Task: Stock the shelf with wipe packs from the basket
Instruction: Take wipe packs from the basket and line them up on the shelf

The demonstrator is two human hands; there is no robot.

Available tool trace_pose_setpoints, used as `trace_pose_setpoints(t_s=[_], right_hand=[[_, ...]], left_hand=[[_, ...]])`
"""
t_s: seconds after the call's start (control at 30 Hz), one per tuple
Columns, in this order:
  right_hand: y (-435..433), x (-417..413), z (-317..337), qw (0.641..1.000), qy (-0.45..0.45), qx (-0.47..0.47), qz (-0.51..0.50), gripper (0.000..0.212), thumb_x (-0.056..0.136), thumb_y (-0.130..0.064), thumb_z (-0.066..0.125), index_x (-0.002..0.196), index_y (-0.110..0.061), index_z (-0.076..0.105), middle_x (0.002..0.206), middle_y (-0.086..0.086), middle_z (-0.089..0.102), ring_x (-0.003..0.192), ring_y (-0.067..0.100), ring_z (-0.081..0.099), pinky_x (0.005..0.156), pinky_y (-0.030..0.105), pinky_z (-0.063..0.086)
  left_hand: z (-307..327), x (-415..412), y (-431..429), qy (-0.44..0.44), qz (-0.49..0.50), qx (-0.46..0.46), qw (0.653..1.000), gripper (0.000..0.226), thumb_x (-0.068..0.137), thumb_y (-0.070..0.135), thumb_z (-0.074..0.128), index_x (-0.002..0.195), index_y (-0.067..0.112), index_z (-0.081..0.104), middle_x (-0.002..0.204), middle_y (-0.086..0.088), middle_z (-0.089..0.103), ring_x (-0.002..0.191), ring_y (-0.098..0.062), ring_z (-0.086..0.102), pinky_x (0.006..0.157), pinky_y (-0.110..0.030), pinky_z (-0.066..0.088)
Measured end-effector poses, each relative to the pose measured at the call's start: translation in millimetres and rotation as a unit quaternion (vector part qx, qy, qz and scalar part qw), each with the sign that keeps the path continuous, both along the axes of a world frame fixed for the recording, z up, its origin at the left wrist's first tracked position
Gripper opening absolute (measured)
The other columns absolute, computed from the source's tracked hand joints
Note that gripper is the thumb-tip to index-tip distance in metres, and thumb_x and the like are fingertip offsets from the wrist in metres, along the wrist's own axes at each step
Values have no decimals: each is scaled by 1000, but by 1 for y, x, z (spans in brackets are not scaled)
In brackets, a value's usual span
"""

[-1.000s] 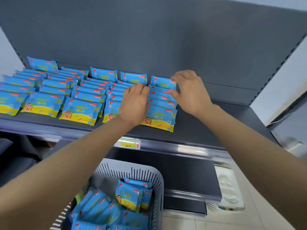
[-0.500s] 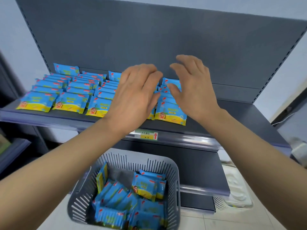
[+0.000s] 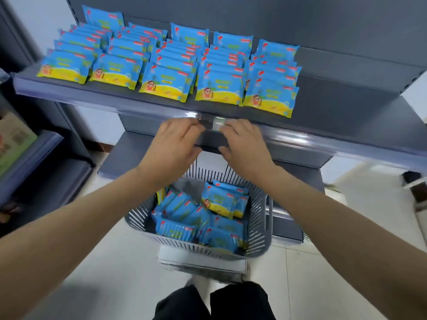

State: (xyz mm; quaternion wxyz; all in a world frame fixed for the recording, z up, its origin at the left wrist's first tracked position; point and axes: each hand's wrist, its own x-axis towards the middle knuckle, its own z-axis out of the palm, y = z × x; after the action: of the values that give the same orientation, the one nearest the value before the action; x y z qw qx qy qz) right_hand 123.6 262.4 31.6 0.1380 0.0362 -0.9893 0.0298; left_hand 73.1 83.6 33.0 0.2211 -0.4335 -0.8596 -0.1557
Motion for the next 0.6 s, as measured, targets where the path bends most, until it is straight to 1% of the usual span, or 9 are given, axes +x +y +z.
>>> trace_pose_setpoints(t_s=[0.07,0.13,0.23,0.27,0.33,0.4,0.5,0.57,0.6], right_hand=[[-1,-2,-39,997,-72,17,1,42,89,-24,54,128,-11,48,134,7,46,126,28,38,100,37,28],[-1,-3,-74,989,-140,42,1,39,92,-21,49,129,-11,46,133,8,46,124,28,39,100,38,30],[-1,-3,-117,972,-225,70,0,33,90,-16,47,122,-8,49,126,12,50,119,31,43,99,41,32],[0,-3,-129,967,-246,72,-4,32,89,-15,49,120,-8,49,124,13,51,117,32,45,99,41,33],[0,-5,-150,957,-281,76,-15,33,89,-15,52,121,-8,49,124,13,52,118,32,44,99,42,35],[1,-8,-169,945,-315,80,-31,38,90,-16,51,127,-8,45,127,14,50,119,32,43,101,44,35],[2,-8,-192,927,-362,77,-60,45,91,-13,48,134,-6,38,128,17,48,119,34,43,100,47,37],[4,-7,-204,919,-380,68,-77,50,89,-9,48,136,-5,33,129,18,46,120,35,43,99,48,37],[5,-6,-209,917,-385,58,-88,55,88,-9,50,139,-6,30,131,18,44,122,36,41,100,48,36]], left_hand=[[-35,-1,-11,-69,-17,-60,996,42,69,7,75,108,-2,62,108,-21,61,98,-40,60,88,-44,42],[-68,-3,-22,-119,-41,-134,983,41,71,11,74,109,1,62,111,-19,60,103,-37,58,91,-46,42],[-108,-10,-29,-148,-61,-192,968,41,73,16,73,111,6,61,111,-14,60,104,-34,56,93,-44,40],[-121,-12,-29,-158,-63,-210,963,44,74,19,73,114,8,59,113,-12,59,106,-32,55,94,-43,38],[-143,-18,-30,-181,-60,-255,948,51,77,27,71,124,14,53,123,-7,53,113,-27,50,99,-38,32],[-161,-23,-30,-219,-58,-304,925,55,79,32,69,127,18,48,128,-3,49,117,-23,47,101,-34,31],[-180,-24,-27,-251,-61,-387,885,55,79,35,69,127,18,47,128,-3,49,115,-22,48,98,-33,35],[-194,-25,-25,-288,-61,-438,849,50,81,32,68,124,15,49,127,-6,51,110,-23,51,95,-34,39],[-199,-26,-25,-319,-66,-448,832,45,83,29,66,122,12,51,126,-9,53,105,-23,54,93,-35,41]])
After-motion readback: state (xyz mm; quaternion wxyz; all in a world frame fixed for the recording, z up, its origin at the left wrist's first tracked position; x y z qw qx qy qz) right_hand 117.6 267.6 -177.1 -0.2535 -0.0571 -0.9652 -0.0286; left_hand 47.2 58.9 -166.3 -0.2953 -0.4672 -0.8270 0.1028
